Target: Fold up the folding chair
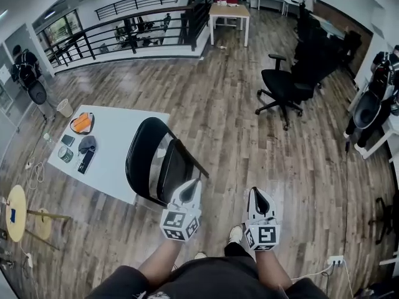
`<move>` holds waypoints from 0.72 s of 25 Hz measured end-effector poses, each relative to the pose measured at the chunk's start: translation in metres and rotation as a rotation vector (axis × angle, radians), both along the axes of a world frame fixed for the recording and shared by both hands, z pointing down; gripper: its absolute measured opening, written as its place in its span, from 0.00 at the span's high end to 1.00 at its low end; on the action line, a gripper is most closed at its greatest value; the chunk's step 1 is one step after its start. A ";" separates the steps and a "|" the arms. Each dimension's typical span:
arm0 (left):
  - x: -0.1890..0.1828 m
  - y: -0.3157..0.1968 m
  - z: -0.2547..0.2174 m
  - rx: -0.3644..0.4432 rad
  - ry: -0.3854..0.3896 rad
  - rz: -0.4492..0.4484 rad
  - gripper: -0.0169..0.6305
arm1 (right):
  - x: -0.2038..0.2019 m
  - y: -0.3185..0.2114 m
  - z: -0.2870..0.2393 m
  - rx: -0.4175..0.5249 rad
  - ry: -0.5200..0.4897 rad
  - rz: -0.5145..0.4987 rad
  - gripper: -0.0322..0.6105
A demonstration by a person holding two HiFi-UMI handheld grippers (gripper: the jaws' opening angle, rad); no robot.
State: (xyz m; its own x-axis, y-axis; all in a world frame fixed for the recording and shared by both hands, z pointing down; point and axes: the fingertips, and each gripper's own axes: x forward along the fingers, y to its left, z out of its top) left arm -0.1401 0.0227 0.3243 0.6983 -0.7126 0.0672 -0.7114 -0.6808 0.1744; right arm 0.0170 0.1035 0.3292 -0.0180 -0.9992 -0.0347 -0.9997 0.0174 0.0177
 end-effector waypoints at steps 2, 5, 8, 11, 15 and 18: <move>-0.017 0.016 0.001 -0.010 0.005 0.010 0.97 | -0.018 0.022 -0.002 -0.005 0.006 0.018 0.93; -0.041 0.038 0.003 -0.011 -0.001 0.020 0.97 | -0.046 0.044 -0.005 -0.012 0.017 0.020 0.93; -0.059 0.058 0.001 0.004 -0.008 0.025 0.97 | -0.066 0.058 -0.008 -0.016 0.027 0.020 0.93; -0.068 0.074 -0.003 0.025 -0.014 0.026 0.97 | -0.074 0.072 -0.008 -0.026 0.038 0.026 0.93; -0.071 0.094 -0.008 0.051 -0.031 0.028 0.97 | -0.074 0.091 -0.012 -0.018 0.044 0.029 0.93; -0.064 0.107 -0.012 0.058 -0.034 0.029 0.97 | -0.066 0.102 -0.017 -0.011 0.046 0.035 0.93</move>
State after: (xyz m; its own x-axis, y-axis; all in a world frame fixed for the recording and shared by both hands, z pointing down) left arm -0.2045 0.1299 0.3118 0.7169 -0.6953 0.0501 -0.6959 -0.7096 0.1102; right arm -0.0494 0.2054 0.3123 0.0155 -0.9996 -0.0235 -0.9978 -0.0170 0.0635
